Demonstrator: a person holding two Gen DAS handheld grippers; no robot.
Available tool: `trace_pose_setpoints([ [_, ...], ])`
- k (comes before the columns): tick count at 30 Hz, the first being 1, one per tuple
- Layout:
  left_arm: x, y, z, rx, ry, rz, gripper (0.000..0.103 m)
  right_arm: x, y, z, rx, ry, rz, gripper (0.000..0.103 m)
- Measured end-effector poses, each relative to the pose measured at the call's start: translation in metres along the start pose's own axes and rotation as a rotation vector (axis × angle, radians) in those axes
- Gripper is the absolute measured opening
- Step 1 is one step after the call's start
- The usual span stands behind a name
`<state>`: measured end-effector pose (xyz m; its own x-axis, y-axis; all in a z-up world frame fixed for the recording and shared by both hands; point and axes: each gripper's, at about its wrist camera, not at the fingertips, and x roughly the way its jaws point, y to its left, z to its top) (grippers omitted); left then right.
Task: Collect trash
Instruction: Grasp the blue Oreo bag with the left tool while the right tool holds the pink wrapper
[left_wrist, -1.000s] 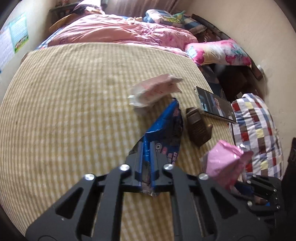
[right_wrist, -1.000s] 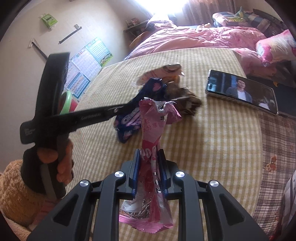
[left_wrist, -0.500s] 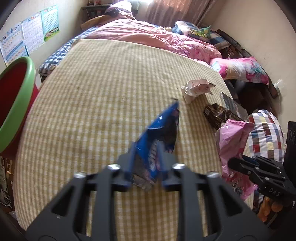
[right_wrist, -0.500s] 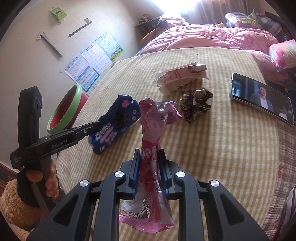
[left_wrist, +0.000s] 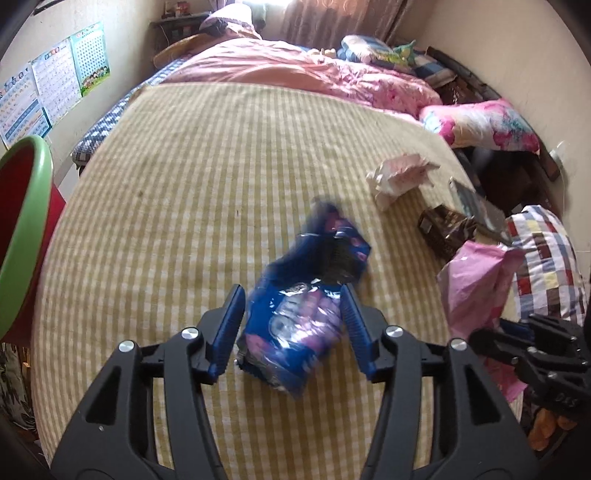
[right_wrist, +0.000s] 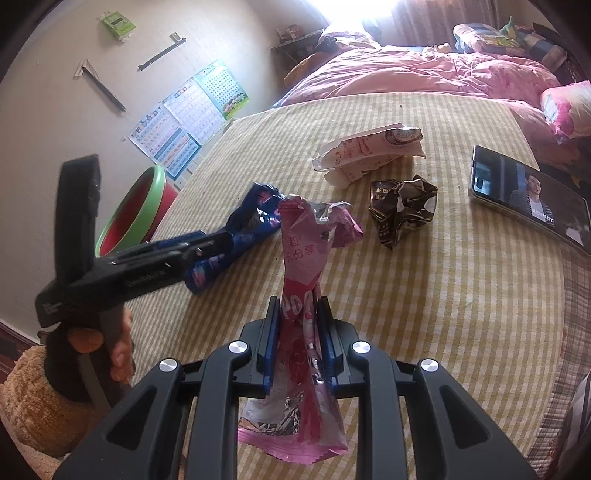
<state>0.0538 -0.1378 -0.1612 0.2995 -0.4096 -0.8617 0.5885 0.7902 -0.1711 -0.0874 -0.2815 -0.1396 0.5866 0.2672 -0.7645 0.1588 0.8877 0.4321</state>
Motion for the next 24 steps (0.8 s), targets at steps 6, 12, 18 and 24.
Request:
trace_pose_setpoints([
  [6,0.007,0.001,-0.002,-0.003,0.019,-0.004,0.048,0.003,0.001,0.002,0.006,0.002,0.006,0.021],
  [12,0.001,0.0,-0.002,-0.011,0.003,-0.02,0.024,0.006,0.007,0.004,0.0,0.002,0.016,0.021],
  [18,-0.018,0.009,-0.005,-0.071,-0.046,-0.046,0.011,0.009,0.018,0.007,-0.019,0.001,0.027,0.021],
  [24,-0.041,0.021,-0.006,-0.105,-0.11,-0.03,0.009,0.012,0.033,0.01,-0.039,-0.004,0.049,0.021],
])
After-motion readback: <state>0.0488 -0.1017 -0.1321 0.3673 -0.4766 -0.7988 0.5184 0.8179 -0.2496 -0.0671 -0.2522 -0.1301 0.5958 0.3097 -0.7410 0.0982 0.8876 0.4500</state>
